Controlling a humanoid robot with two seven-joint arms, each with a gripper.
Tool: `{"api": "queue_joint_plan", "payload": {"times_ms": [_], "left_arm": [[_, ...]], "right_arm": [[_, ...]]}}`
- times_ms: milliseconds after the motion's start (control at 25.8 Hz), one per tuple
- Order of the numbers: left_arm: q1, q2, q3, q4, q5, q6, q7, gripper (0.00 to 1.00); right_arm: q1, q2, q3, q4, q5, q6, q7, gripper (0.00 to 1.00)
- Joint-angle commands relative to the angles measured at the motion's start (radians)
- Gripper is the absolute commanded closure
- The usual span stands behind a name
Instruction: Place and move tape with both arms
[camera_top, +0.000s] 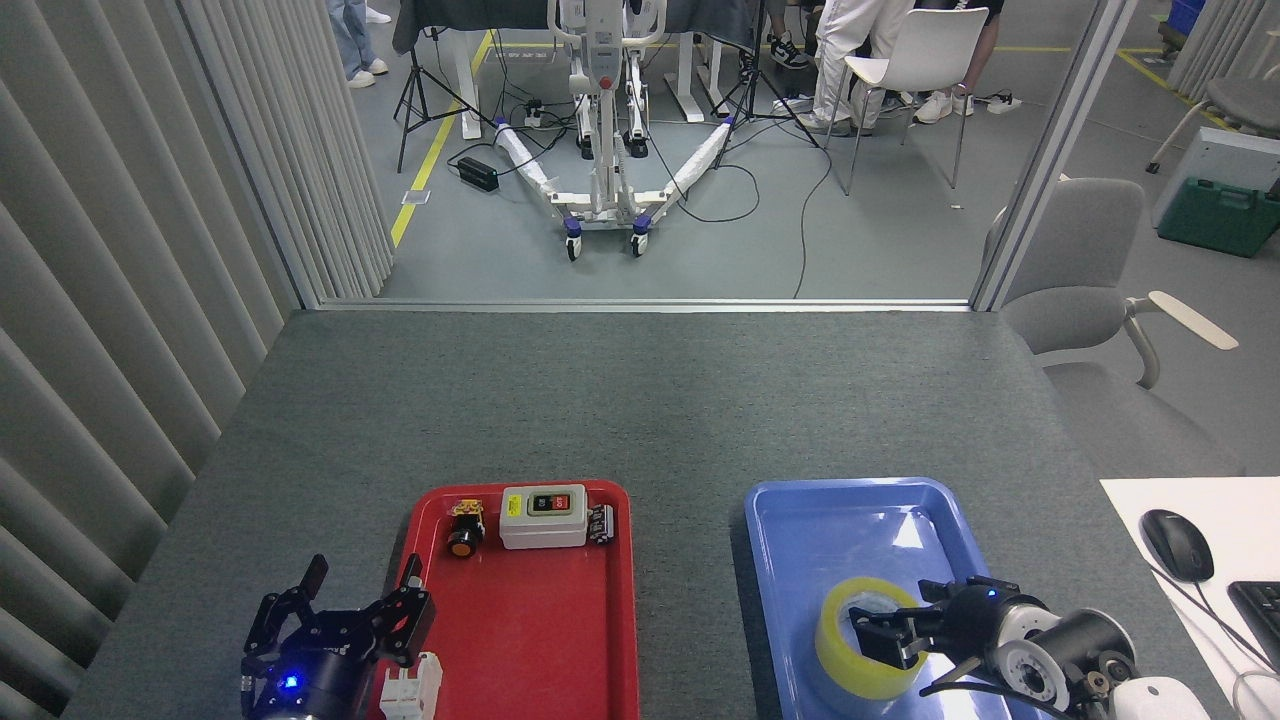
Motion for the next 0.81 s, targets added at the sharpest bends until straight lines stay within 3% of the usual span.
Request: {"api": "queue_joint_plan", "payload": {"times_ms": [0, 116, 232, 504, 775], "left_arm": [[0.008, -0.002, 0.001, -0.007, 0.0, 0.002, 0.035, 0.0], [0.008, -0.009, 0.008, -0.005, -0.002, 0.004, 0.047, 0.0], [0.018, -0.052, 0.057, -0.002, -0.002, -0.022, 0.084, 0.0], [0.03, -0.054, 0.069, -0.002, -0.014, -0.054, 0.188, 0.0], [0.041, -0.046, 0.08, 0.003, -0.015, -0.053, 0.182, 0.0]], "right_arm": [[0.033, 0.013, -0.067, 0.0, 0.028, -0.019, -0.262, 0.02], [0.12, 0.039, -0.133, 0.003, 0.197, -0.021, -0.718, 0.03], [0.191, 0.071, -0.148, 0.006, 0.292, 0.033, -1.065, 0.02], [0.269, 0.133, -0.136, 0.005, 0.298, 0.189, -1.097, 0.02], [0.28, 0.134, -0.134, 0.003, 0.298, 0.212, -1.092, 0.02]]}}
